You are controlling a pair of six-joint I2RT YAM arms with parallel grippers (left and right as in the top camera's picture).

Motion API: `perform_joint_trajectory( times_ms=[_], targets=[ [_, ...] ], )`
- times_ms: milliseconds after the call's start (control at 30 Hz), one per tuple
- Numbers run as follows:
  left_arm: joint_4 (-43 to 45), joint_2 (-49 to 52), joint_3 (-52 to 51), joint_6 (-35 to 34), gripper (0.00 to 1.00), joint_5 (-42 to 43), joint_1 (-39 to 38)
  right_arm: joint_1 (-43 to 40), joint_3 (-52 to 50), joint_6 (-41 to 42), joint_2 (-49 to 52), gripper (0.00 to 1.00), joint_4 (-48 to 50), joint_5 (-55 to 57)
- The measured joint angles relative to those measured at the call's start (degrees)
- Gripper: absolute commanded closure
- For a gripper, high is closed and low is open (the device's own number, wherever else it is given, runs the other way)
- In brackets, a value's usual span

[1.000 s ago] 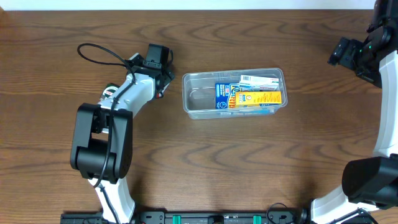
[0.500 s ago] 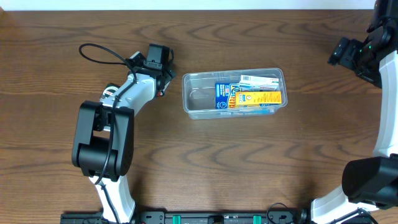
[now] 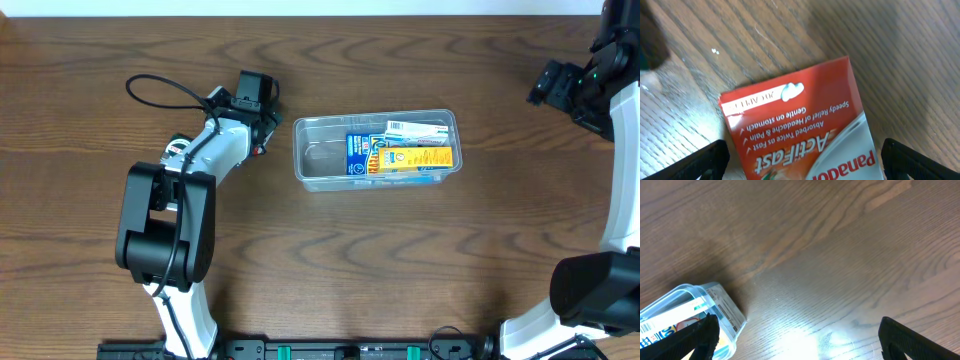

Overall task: Pack container
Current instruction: 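Lower the left gripper onto the red ActiFast box and grasp it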

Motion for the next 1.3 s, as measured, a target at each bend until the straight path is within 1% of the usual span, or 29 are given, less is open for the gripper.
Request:
perform_joint_trajectory(
  times_ms=[300, 467, 700, 767, 1067, 1300],
  targets=[
    [-1.7, 0.5, 0.1, -0.5, 0.02, 2.1, 0.0, 0.0, 0.0, 0.0, 0.0, 0.01, 0.0, 0.0],
    [-5.1, 0.4, 0.6, 2.1, 0.02, 3.3, 0.0, 0.0, 0.0, 0.0, 0.0, 0.01, 0.0, 0.0],
    [-12.1, 0.3, 0.8, 11.5, 0.02, 3.8, 0.2, 0.0, 0.0, 0.0, 0.0, 0.01, 0.0, 0.0],
    [-12.9, 0.3, 0.8, 14.0, 0.02, 4.5, 0.6, 0.0, 0.0, 0.0, 0.0, 0.01, 0.0, 0.0],
    [-13.4, 0.1, 1.2, 27.5, 0.02, 8.6, 5.4, 0.0, 0.0, 0.0, 0.0, 0.01, 0.0, 0.0],
    [-9.6, 0.4, 1.2, 33.7, 0.02, 9.1, 9.4, 0.0, 0.0, 0.0, 0.0, 0.01, 0.0, 0.0]
  ],
)
